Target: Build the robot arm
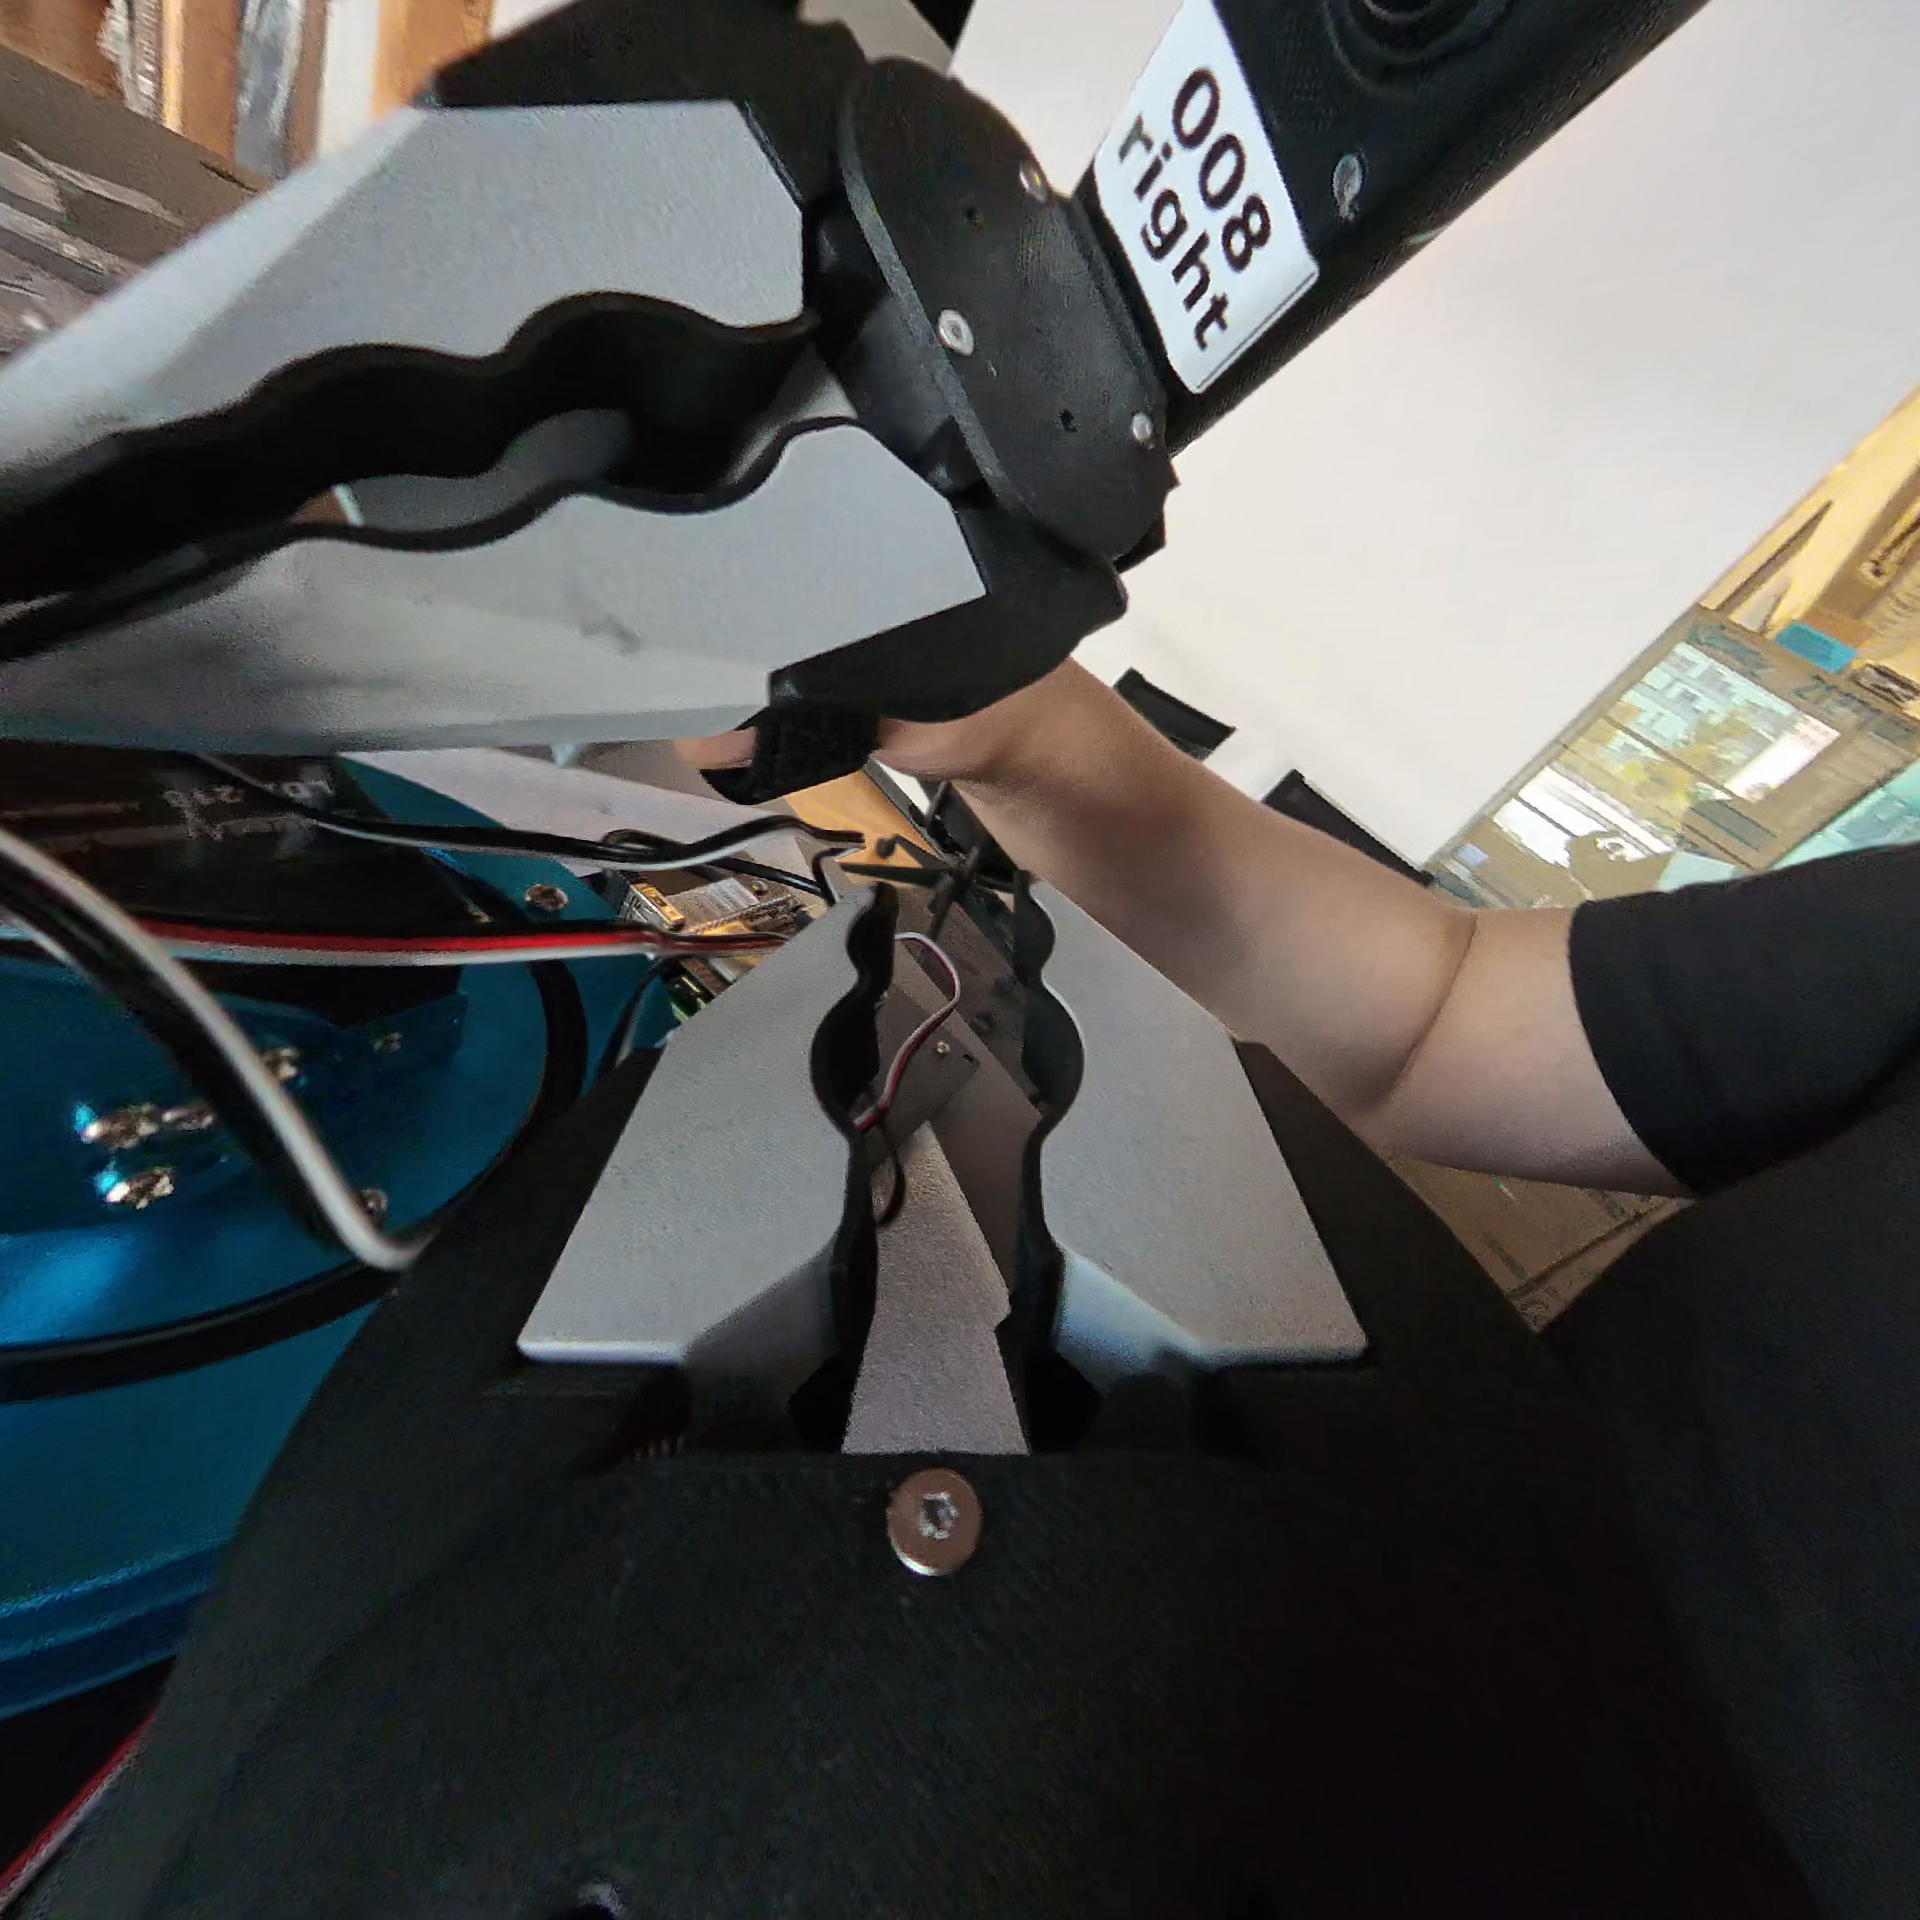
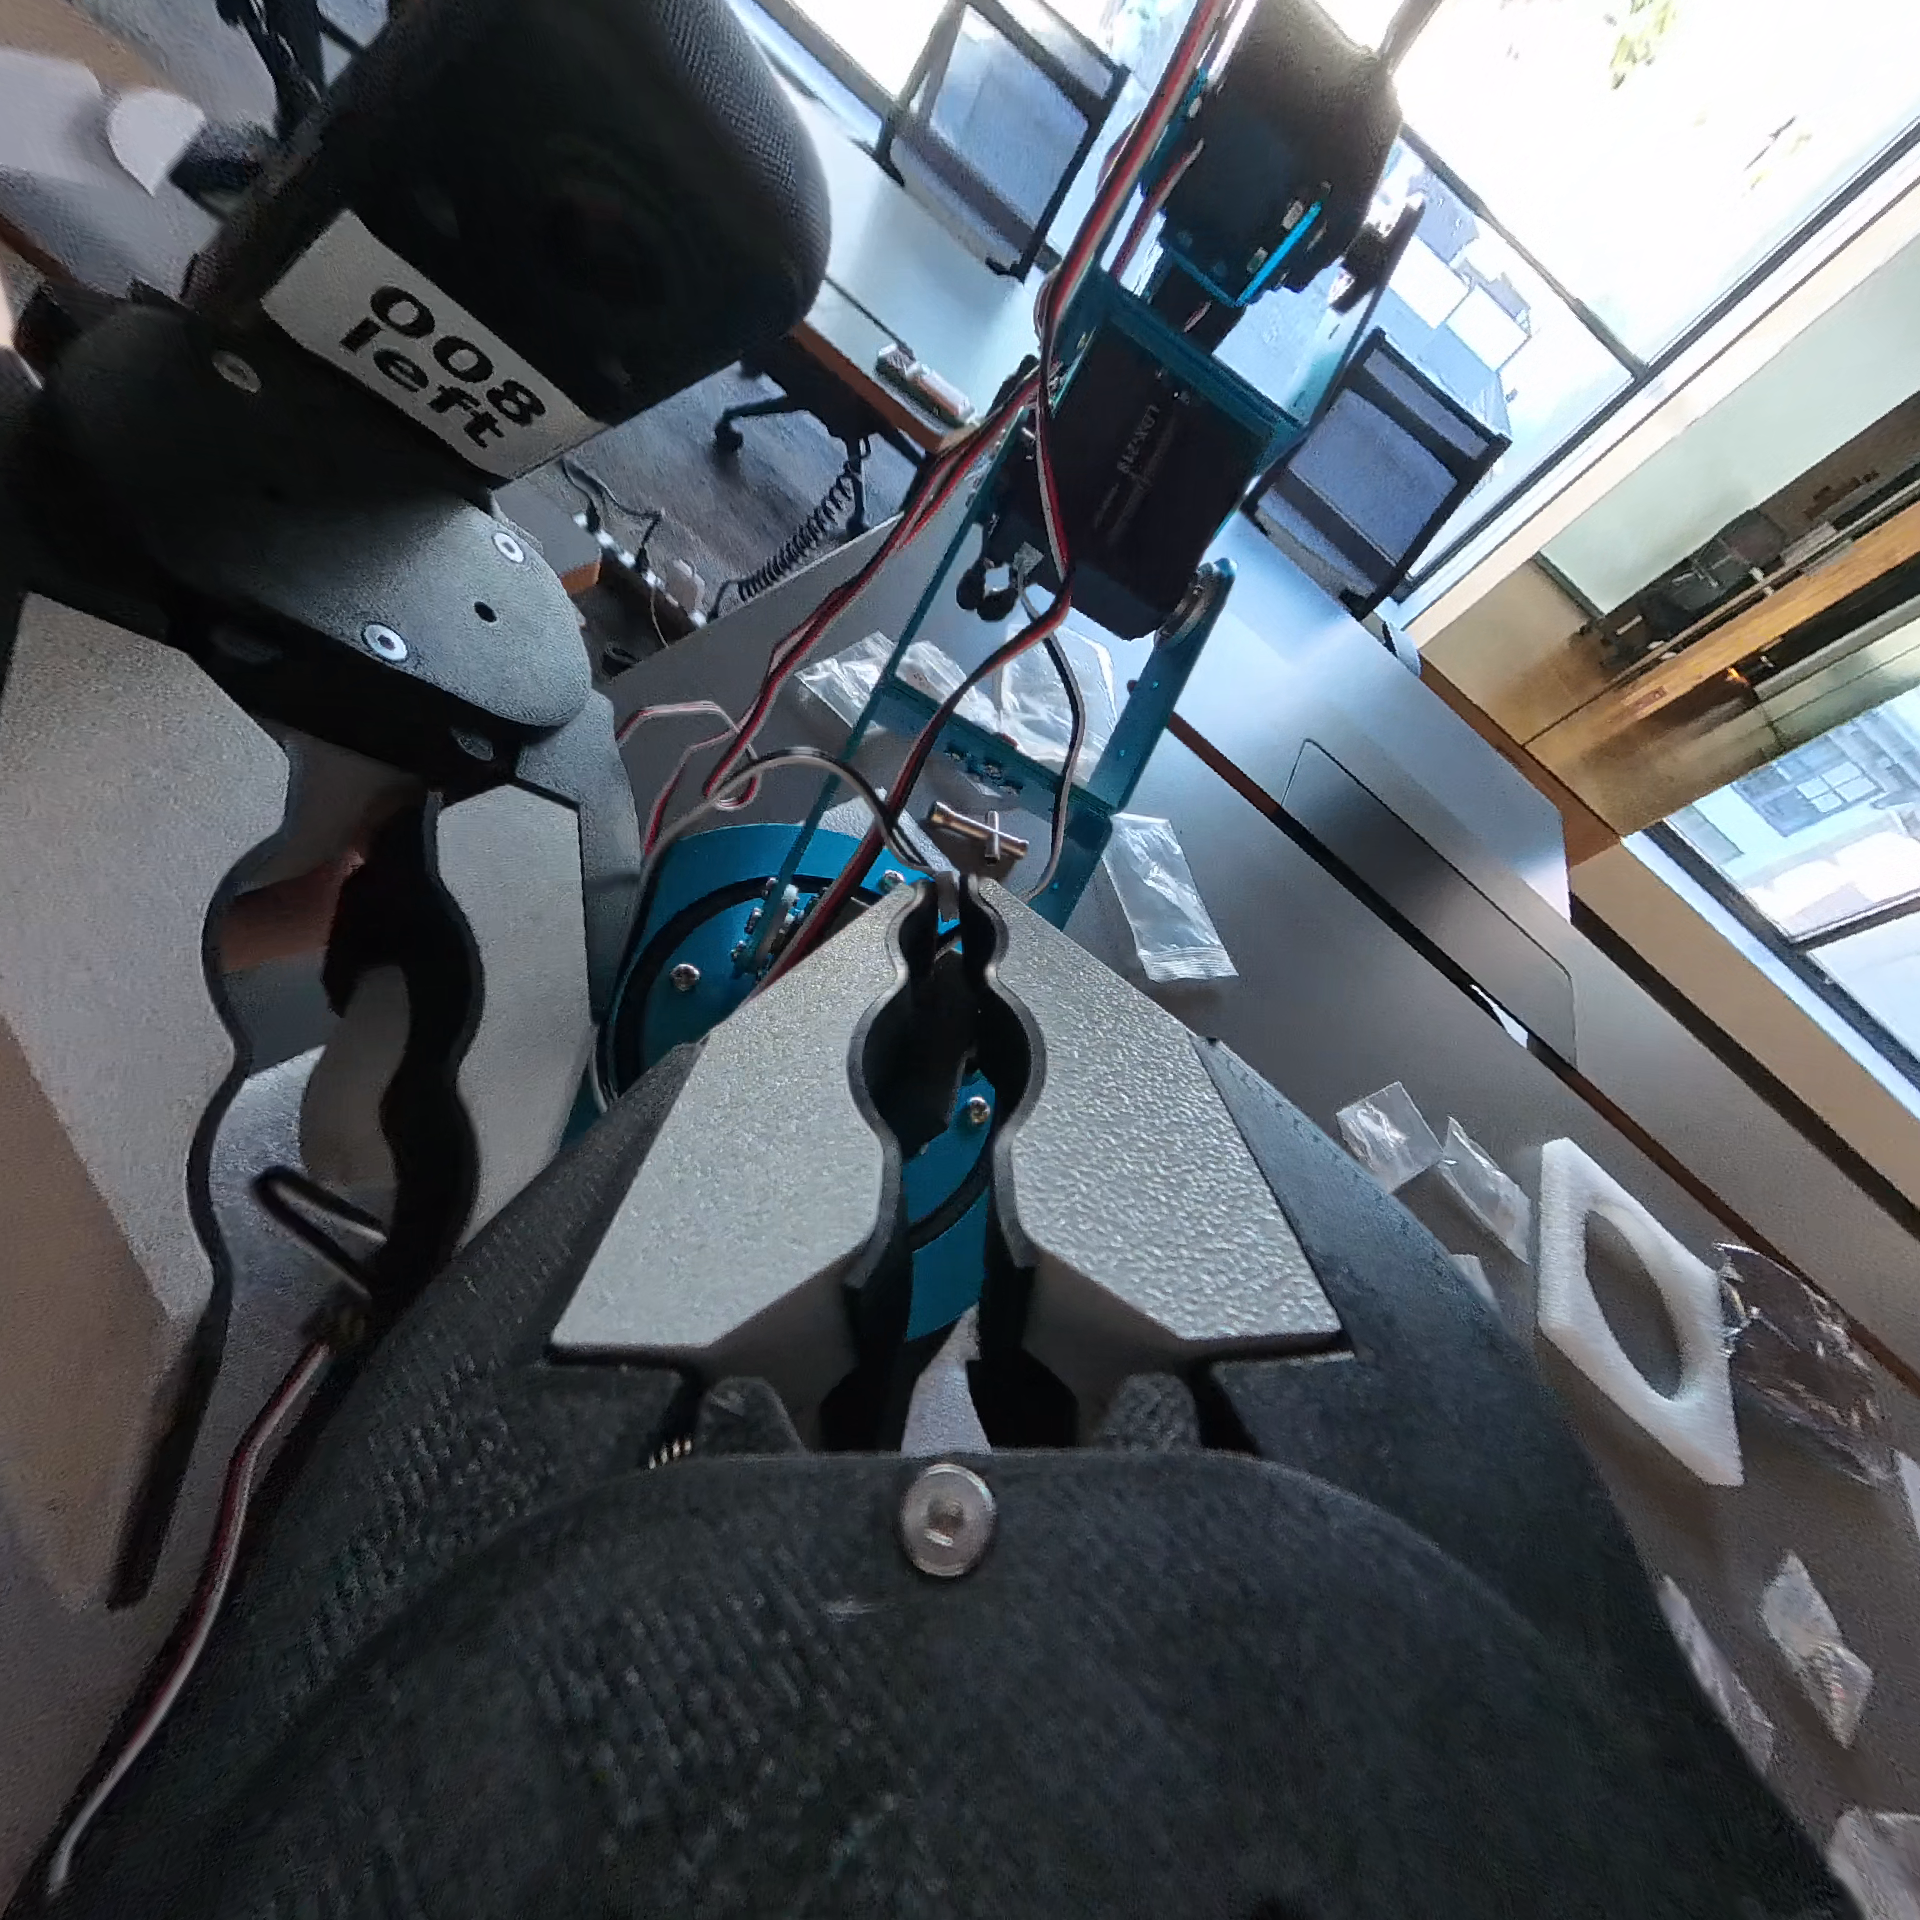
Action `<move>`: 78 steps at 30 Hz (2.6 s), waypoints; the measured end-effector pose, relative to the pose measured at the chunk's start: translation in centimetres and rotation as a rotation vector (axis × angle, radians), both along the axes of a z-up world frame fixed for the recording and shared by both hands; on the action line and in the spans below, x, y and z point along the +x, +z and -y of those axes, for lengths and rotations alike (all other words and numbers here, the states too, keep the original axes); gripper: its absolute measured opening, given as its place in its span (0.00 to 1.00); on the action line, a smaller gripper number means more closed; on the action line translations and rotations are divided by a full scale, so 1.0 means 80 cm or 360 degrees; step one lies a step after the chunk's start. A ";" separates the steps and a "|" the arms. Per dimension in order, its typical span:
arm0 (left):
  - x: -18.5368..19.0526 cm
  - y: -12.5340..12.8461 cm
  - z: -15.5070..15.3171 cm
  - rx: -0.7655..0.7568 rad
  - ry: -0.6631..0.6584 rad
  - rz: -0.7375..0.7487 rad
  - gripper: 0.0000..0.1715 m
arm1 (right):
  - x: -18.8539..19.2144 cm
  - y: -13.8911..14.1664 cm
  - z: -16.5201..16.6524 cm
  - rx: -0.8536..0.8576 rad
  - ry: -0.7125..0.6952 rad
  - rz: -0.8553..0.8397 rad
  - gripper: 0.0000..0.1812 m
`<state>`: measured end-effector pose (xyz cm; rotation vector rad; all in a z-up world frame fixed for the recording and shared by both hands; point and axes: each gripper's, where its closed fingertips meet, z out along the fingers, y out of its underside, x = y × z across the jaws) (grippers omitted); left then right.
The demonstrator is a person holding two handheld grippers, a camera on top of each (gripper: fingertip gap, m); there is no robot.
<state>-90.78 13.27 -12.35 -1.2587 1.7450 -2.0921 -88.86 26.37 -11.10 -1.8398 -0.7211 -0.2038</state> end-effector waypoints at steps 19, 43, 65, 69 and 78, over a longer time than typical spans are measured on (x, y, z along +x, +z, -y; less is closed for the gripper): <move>-0.014 0.029 0.000 -0.0510 -0.0204 -0.0331 0.17 | 0.002 -0.005 -0.019 -0.0373 0.0093 0.0405 0.06; -0.093 -0.030 -0.152 -0.0057 0.0467 -0.0118 0.12 | 0.012 -0.017 -0.012 -0.1220 0.0406 0.0982 0.07; -0.074 -0.039 -0.242 0.0292 0.0735 -0.0073 0.08 | -0.002 0.028 0.041 -0.0150 -0.1059 -0.1479 0.10; -0.062 -0.036 -0.255 0.0381 0.0661 0.0047 0.06 | -0.015 0.014 0.026 -0.0211 -0.1100 -0.1459 0.10; -0.037 -0.037 -0.238 0.0270 0.0275 0.0109 0.03 | -0.018 -0.001 0.023 -0.0229 -0.1189 -0.1536 0.02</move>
